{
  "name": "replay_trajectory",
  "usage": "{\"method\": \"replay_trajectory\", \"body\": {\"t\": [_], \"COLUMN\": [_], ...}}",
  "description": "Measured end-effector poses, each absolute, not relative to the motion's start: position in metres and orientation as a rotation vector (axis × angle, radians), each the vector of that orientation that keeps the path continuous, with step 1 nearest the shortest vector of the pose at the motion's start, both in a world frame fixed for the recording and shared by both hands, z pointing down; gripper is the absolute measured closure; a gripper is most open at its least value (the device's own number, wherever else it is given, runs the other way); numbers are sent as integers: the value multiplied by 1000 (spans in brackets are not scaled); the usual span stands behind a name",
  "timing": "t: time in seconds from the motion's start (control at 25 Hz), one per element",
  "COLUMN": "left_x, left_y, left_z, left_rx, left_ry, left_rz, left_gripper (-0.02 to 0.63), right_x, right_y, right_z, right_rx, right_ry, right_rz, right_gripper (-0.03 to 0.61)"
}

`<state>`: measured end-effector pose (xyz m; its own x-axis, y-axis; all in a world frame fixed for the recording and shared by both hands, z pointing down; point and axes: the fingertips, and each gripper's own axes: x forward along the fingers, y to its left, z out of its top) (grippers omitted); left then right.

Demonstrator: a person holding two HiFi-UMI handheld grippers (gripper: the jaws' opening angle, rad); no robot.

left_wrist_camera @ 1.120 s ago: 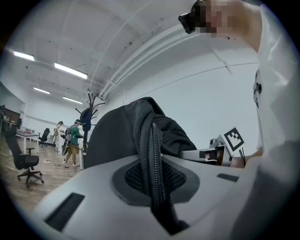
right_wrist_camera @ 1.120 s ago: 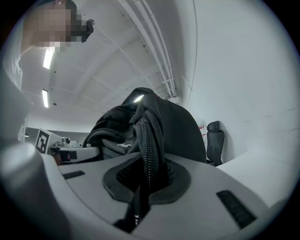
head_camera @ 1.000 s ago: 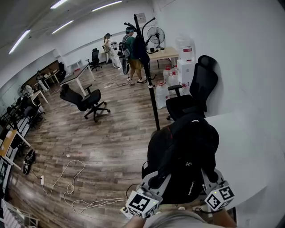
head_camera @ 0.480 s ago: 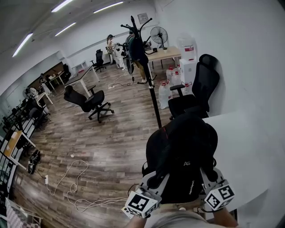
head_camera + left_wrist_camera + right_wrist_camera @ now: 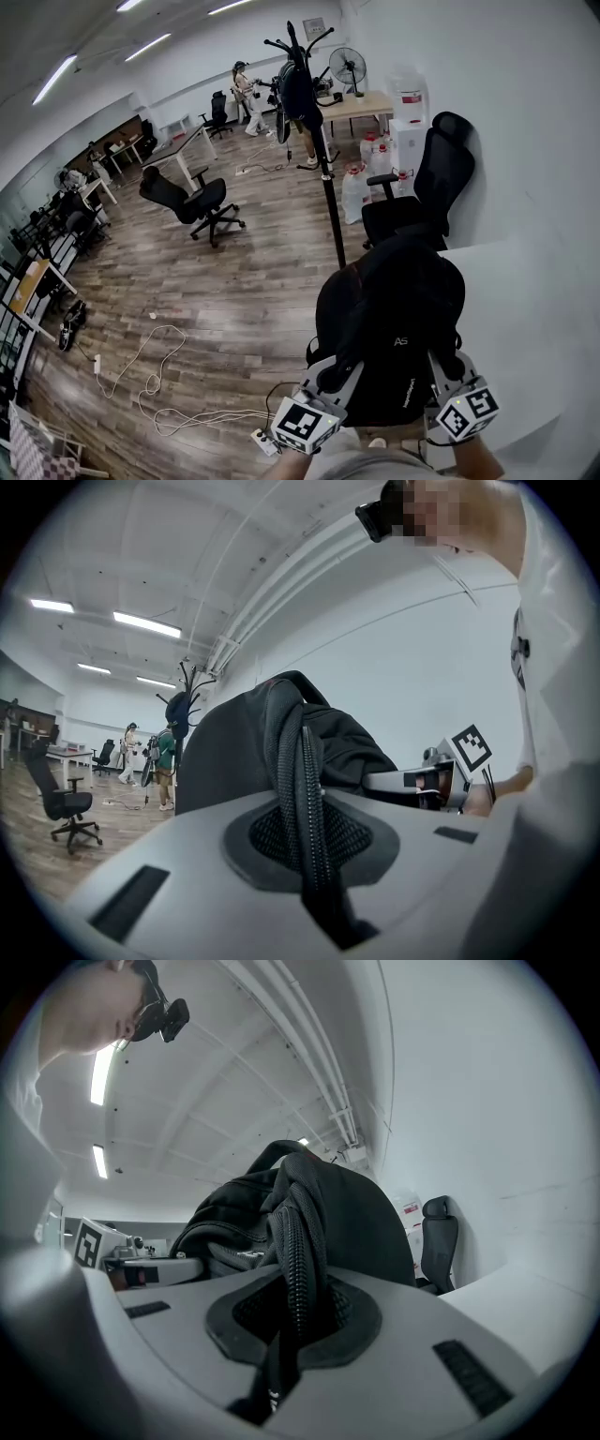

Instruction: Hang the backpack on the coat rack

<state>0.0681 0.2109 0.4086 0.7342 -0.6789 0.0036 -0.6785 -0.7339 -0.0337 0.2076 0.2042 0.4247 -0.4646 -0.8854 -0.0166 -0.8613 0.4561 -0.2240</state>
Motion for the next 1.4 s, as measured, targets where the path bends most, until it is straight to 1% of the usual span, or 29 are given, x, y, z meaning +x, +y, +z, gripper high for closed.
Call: {"method": "replay_trajectory", "body": {"t": [0.36, 0.8, 1.4], "left_x": [52, 11, -47], "left_y": [143, 51, -16], "left_z": [415, 422, 423], "left_rx": [-2928, -2952, -2967], "left_ry": [1072, 1017, 982], "left_rz": [-27, -36, -35], "left_gripper": [580, 580, 580], "right_x": [192, 151, 91], "right_y": [140, 50, -27], "right_z": [432, 438, 444], "right_rx": [-1612, -1685, -1698], "right_ry": [2535, 2488, 2482], "right_rz": [-293, -294, -369], "right_gripper": [546, 546, 546]}}
